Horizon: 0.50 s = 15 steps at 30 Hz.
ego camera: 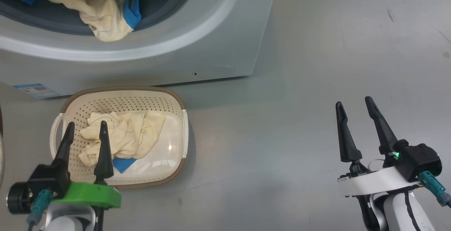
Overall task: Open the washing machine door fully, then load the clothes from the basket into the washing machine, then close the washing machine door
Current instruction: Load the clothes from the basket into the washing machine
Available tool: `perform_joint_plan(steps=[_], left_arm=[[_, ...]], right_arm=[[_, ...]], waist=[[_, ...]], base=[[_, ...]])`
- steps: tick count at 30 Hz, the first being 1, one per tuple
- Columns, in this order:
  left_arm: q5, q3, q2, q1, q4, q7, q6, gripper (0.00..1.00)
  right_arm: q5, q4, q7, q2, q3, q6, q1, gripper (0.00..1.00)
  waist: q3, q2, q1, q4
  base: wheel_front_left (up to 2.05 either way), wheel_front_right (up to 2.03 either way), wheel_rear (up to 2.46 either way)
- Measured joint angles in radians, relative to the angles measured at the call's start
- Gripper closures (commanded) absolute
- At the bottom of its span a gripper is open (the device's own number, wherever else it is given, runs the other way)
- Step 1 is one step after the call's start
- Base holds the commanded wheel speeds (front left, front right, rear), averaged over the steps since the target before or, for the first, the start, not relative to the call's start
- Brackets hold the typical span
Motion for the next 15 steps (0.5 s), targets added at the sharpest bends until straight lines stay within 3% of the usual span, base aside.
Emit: perform_joint_plan(steps=[15], left_arm=[[-0.059,-0.028,0.069,-0.369,0.056,0.249,-0.071,0.00]], right_arm=[[0.018,-0.039,0.000,0.002,-0.006,0.004,-0.067,0.00]], waist=[[0.150,0.0000,0.0000,-0.021]], base=[[0.00,0.00,0.00]])
